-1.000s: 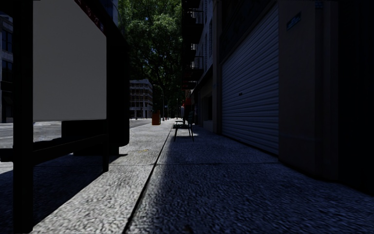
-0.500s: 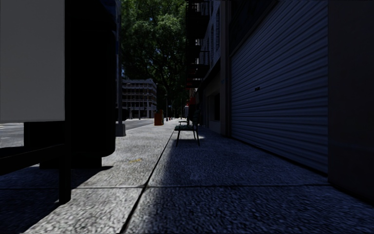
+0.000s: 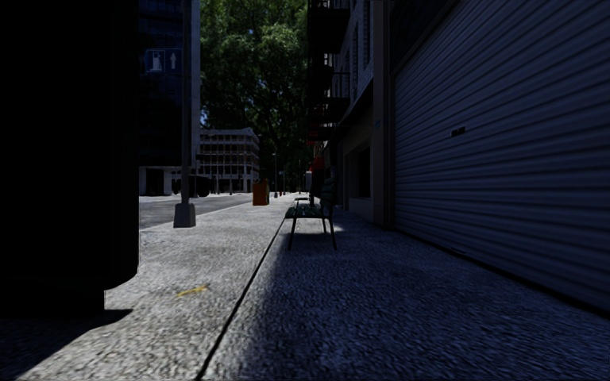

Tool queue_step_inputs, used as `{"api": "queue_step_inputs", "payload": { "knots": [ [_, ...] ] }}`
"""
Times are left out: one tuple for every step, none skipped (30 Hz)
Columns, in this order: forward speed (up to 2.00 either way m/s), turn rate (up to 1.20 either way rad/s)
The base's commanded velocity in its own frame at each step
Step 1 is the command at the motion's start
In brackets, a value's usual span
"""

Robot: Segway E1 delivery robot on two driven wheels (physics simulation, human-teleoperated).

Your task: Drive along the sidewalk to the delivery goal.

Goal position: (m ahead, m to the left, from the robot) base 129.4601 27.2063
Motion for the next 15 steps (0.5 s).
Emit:
{"api": "queue_step_inputs", "payload": {
  "knots": [
    [2.0, 0.0],
    [2.0, 0.0],
    [2.0, 0.0],
    [2.0, 0.0],
    [2.0, 0.0],
    [2.0, 0.0],
    [2.0, 0.01],
    [2.0, 0.02],
    [2.0, 0.05],
    [2.0, 0.13],
    [2.0, 0.13],
    [2.0, 0.16],
    [2.0, 0.16],
    [2.0, 0.16],
    [2.0, 0.17]
  ]
}}
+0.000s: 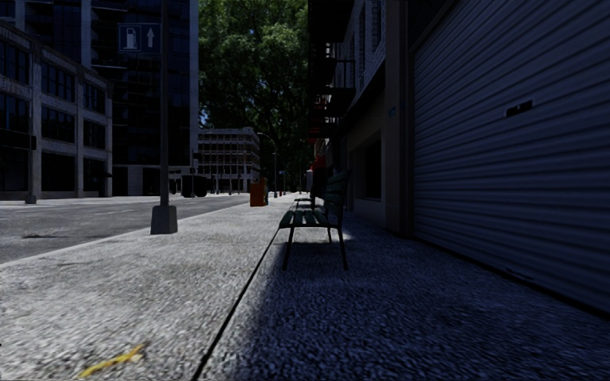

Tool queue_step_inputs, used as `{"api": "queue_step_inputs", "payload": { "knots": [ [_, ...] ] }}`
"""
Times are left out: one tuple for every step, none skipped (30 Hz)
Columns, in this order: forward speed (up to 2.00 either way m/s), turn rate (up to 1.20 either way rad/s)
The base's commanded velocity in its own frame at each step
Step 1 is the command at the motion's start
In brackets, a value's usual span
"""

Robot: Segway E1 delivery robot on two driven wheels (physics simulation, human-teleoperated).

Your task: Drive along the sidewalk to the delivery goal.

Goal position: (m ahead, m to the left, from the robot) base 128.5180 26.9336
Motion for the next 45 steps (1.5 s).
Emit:
{"api": "queue_step_inputs", "payload": {
  "knots": [
    [2.0, 0.17],
    [2.0, 0.17],
    [2.0, 0.17],
    [2.0, 0.27],
    [2.0, 0.37],
    [2.0, 0.49],
    [2.0, 0.57],
    [2.0, 0.57],
    [2.0, 0.6],
    [2.0, 0.67],
    [2.0, 0.73],
    [2.0, 0.75],
    [2.0, 0.77],
    [2.0, 0.82],
    [2.0, 0.94],
    [2.0, 1.0],
    [2.0, 1.04],
    [2.0, 1.05],
    [2.0, 1.06],
    [2.0, 1.06],
    [2.0, 1.06],
    [2.0, 1.06],
    [2.0, 1.06],
    [2.0, 1.06],
    [2.0, 1.06],
    [2.0, 1.05],
    [2.0, 0.94],
    [2.0, 0.94],
    [2.0, 0.81],
    [2.0, 0.64],
    [2.0, 0.35],
    [2.0, 0.08],
    [2.0, 0.0],
    [2.0, 0.0],
    [2.0, 0.0],
    [2.0, 0.0],
    [2.0, 0.0],
    [2.0, 0.0],
    [2.0, -0.45],
    [2.0, -0.59],
    [2.0, -0.79],
    [2.0, -0.79],
    [2.0, -1.2],
    [2.0, -1.2],
    [2.0, -1.2]
  ]
}}
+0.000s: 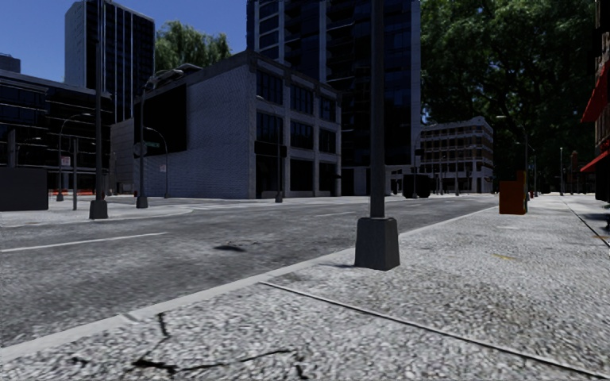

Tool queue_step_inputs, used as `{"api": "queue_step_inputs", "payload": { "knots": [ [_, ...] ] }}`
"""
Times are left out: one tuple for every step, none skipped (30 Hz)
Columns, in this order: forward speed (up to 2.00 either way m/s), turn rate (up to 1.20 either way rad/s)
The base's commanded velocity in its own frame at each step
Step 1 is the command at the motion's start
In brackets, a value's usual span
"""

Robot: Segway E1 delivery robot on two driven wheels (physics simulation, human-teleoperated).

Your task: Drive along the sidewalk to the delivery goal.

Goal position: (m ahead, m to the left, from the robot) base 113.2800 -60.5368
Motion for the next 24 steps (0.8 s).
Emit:
{"api": "queue_step_inputs", "payload": {
  "knots": [
    [2.0, -1.2],
    [2.0, -1.2],
    [2.0, -1.2],
    [2.0, -1.2],
    [2.0, -1.2],
    [2.0, -1.2],
    [2.0, -1.2],
    [2.0, -1.2],
    [2.0, -1.2],
    [2.0, -1.2],
    [2.0, -1.2],
    [2.0, -1.2],
    [2.0, -1.2],
    [2.0, -1.2],
    [2.0, -1.19],
    [2.0, -0.47],
    [2.0, 0.0],
    [2.0, 0.0],
    [2.0, 0.0],
    [2.0, 0.0],
    [2.0, 0.0],
    [2.0, 0.0],
    [2.0, 0.0],
    [2.0, 0.0]
  ]
}}
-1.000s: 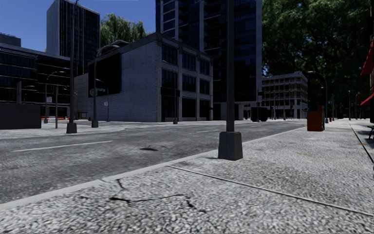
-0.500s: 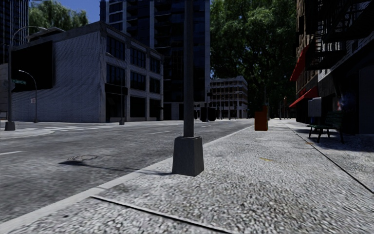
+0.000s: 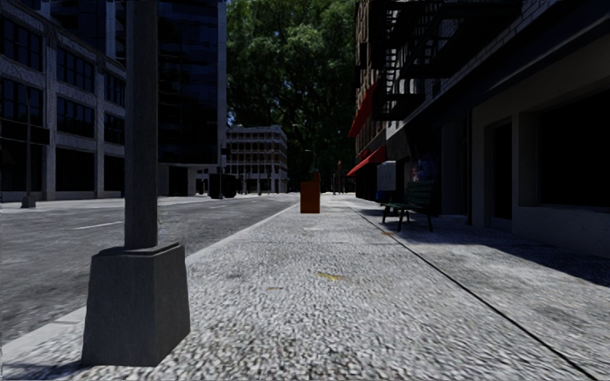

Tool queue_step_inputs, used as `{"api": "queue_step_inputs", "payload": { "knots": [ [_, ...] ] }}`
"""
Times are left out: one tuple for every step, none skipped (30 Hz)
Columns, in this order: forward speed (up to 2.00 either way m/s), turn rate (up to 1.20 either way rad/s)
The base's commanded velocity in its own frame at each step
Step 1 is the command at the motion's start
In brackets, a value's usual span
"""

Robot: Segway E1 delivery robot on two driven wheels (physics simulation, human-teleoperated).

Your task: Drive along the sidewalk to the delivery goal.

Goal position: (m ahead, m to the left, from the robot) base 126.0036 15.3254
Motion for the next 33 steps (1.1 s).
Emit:
{"api": "queue_step_inputs", "payload": {
  "knots": [
    [2.0, 0.0],
    [2.0, -0.58],
    [2.0, -0.84],
    [2.0, -0.84],
    [2.0, -0.94],
    [2.0, -0.97],
    [2.0, -0.98],
    [2.0, -0.51],
    [2.0, 0.0],
    [2.0, 0.0],
    [2.0, 0.0],
    [2.0, 0.0],
    [2.0, 0.0],
    [2.0, 0.0],
    [2.0, 0.0],
    [2.0, 0.0],
    [2.0, 0.0],
    [2.0, 0.0],
    [2.0, 0.0],
    [2.0, 0.0],
    [2.0, 0.0],
    [2.0, 0.0],
    [2.0, 0.0],
    [2.0, 0.39],
    [2.0, 0.64],
    [2.0, 0.8],
    [2.0, 0.84],
    [2.0, 0.84],
    [2.0, 0.86],
    [2.0, 0.79],
    [2.0, 0.26],
    [2.0, 0.26],
    [2.0, 0.05]
  ]
}}
